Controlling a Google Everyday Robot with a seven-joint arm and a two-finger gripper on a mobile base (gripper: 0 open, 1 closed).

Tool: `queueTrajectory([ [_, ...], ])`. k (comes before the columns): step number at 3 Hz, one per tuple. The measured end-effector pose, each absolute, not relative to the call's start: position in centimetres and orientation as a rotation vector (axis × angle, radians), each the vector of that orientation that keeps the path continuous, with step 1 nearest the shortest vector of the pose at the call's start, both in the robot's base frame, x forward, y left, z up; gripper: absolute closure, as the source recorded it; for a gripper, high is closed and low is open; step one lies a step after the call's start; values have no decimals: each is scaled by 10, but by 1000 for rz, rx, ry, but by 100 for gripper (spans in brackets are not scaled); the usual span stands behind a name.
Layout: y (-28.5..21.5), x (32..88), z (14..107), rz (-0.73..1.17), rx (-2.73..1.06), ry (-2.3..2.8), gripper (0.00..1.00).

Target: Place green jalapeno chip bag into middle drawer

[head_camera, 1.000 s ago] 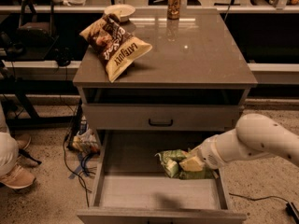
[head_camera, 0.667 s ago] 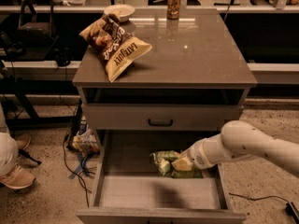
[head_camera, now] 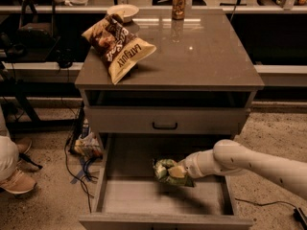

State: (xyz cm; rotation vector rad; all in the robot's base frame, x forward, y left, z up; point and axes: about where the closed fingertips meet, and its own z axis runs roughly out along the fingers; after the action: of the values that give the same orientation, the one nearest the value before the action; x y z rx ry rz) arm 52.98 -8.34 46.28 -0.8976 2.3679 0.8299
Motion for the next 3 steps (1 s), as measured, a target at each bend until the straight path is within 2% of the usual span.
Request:
queueTrajectory([
  [2, -103, 534, 434, 837, -746, 2368, 14],
  [3, -132, 526, 438, 817, -662, 2363, 0],
])
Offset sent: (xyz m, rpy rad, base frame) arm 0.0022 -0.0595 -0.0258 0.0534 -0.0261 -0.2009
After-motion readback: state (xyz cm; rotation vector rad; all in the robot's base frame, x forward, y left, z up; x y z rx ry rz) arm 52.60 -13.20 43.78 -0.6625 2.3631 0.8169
